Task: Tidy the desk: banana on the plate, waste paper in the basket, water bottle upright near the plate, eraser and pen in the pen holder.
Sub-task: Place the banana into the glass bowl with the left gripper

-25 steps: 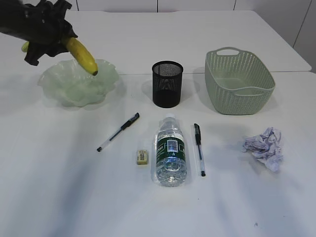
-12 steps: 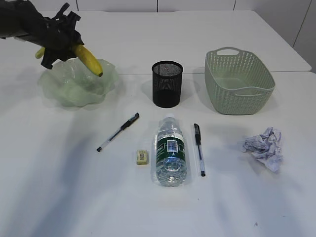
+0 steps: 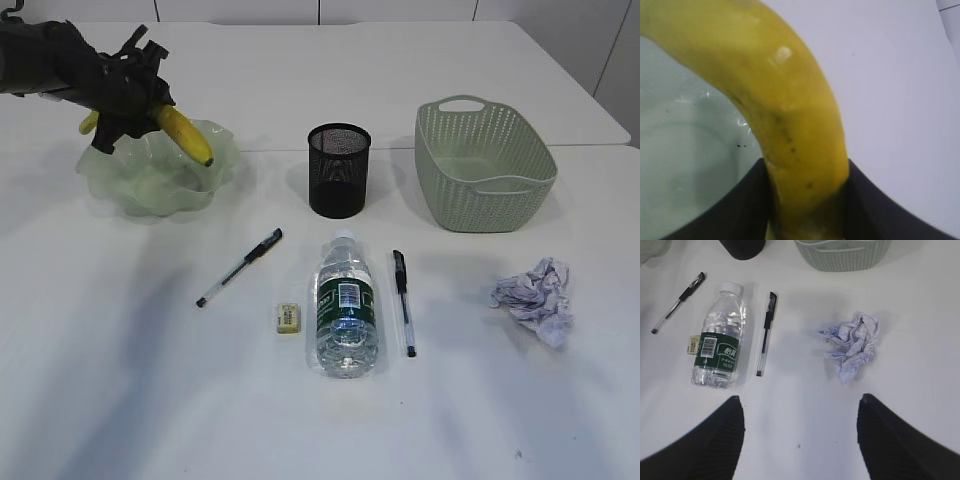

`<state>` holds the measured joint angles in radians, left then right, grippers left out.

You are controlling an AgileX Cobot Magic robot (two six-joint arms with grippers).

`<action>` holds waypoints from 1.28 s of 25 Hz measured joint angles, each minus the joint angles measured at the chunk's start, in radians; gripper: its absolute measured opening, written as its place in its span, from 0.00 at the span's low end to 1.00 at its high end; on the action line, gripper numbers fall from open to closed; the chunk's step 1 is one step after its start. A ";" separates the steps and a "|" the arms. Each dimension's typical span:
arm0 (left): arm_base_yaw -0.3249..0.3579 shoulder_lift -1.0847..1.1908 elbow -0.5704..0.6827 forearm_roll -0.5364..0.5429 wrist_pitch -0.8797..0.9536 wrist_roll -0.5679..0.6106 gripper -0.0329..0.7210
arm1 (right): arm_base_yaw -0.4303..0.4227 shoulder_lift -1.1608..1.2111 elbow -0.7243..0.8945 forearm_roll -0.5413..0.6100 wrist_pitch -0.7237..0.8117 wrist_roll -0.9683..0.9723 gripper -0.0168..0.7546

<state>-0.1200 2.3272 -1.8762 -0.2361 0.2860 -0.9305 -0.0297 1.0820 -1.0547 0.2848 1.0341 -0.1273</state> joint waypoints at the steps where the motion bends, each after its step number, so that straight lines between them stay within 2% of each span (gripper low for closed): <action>1: 0.000 0.000 0.000 -0.005 -0.003 0.000 0.43 | 0.000 0.000 0.000 0.000 0.000 0.000 0.70; 8: 0.000 0.000 0.000 -0.007 -0.007 0.000 0.51 | 0.000 0.000 0.000 0.002 0.000 0.000 0.70; 20: 0.000 -0.034 0.000 -0.054 0.038 0.007 0.52 | 0.000 0.000 0.000 0.002 0.001 0.000 0.70; 27: 0.000 -0.166 0.000 -0.036 0.135 0.202 0.52 | 0.000 0.000 0.000 0.002 0.001 0.002 0.70; 32: 0.000 -0.266 0.000 0.067 0.279 0.338 0.52 | 0.000 0.000 0.000 0.002 0.001 0.002 0.70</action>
<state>-0.1200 2.0607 -1.8762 -0.1688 0.5654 -0.5921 -0.0297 1.0820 -1.0547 0.2871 1.0354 -0.1256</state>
